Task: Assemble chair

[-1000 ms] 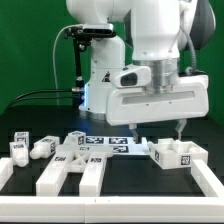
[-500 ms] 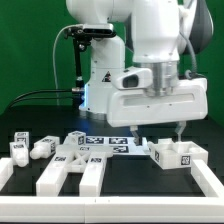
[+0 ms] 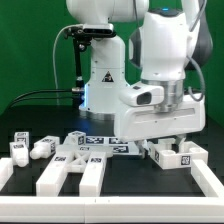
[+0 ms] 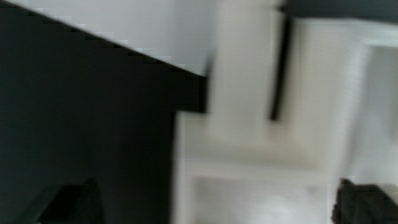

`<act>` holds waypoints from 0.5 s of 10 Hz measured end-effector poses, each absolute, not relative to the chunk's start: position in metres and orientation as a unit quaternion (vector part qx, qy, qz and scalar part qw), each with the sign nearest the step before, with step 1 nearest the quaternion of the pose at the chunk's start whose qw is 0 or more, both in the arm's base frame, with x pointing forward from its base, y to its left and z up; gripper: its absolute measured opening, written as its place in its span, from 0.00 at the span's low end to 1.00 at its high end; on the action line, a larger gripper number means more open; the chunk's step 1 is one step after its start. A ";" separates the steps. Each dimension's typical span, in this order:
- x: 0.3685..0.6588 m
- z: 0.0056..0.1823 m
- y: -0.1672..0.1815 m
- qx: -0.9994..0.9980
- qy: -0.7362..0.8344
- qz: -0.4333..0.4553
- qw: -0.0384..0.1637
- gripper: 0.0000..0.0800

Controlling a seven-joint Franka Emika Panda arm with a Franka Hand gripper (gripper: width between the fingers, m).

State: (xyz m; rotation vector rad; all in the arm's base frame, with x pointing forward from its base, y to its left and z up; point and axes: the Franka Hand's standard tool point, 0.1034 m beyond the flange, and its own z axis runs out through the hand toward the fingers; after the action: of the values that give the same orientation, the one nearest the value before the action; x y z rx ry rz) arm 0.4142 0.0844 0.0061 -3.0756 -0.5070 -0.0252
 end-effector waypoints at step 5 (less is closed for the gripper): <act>0.414 0.006 0.084 -0.987 -0.161 -0.007 0.012 0.27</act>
Offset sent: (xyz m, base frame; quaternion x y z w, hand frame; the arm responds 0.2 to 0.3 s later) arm 0.0000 0.0000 0.0000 0.0000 0.0000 0.0000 1.0000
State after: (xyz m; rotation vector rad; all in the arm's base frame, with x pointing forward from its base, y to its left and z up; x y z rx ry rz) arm 0.4143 0.0836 0.0060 -3.0768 -0.5026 -0.0204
